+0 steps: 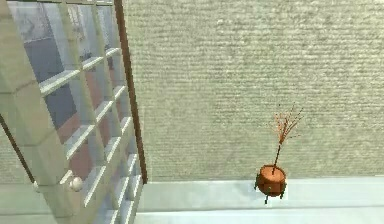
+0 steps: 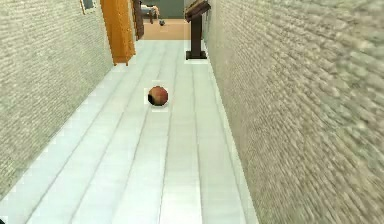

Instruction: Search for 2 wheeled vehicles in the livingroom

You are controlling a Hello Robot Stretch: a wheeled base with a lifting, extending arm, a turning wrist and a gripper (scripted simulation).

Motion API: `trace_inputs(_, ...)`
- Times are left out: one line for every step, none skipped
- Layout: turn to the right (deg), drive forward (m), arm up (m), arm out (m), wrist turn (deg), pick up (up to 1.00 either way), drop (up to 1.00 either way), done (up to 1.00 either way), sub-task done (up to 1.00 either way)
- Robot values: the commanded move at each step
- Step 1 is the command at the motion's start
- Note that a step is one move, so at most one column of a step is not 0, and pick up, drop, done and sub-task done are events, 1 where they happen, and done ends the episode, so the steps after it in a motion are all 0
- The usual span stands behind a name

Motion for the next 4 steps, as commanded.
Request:
trace_inputs(-45.0, 0.00, 0.00, 0.00, 0.0, 0.00, 0.00, 0.00, 0.00)
trace_inputs(-24.0, 0.00, 0.00, 0.00, 0.0, 0.00, 0.00, 0.00, 0.00)
trace_inputs(0.0, 0.65, 0.00, 0.00, 0.0, 0.00, 0.00, 0.00, 0.00)
trace_inputs(-24.0, 0.00, 0.00, 0.00, 0.0, 0.00, 0.00, 0.00, 0.00)
